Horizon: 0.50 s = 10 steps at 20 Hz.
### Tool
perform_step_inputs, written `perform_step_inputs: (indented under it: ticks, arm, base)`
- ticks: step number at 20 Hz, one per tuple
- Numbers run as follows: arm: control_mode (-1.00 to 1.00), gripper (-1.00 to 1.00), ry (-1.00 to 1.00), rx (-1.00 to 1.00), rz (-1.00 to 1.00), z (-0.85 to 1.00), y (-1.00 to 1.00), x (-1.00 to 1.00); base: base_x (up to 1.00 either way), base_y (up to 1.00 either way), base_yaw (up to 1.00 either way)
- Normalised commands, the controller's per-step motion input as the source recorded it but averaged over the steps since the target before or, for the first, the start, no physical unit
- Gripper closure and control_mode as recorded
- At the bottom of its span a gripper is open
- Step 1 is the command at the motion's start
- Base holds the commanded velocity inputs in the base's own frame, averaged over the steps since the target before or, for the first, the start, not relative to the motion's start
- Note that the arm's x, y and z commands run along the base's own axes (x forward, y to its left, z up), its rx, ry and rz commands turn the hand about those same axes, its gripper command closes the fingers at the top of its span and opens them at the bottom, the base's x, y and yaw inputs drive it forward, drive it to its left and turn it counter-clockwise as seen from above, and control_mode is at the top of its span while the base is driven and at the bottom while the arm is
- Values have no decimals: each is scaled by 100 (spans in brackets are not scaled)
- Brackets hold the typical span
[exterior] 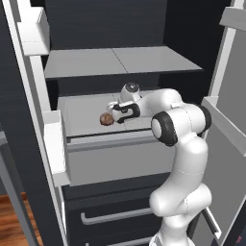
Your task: Pick lemon wedge from the fridge and place it on the plate on the counter.
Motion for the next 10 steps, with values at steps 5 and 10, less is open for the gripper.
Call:
perform_step_inputs:
  ticks: [5, 10]
  arm:
    - [-100, 100, 0, 0, 0, -2, 0, 0]
    - [-100, 100, -1, 0, 0, -3, 0, -9]
  base:
    - [0, 0, 0]
    - [0, 0, 0]
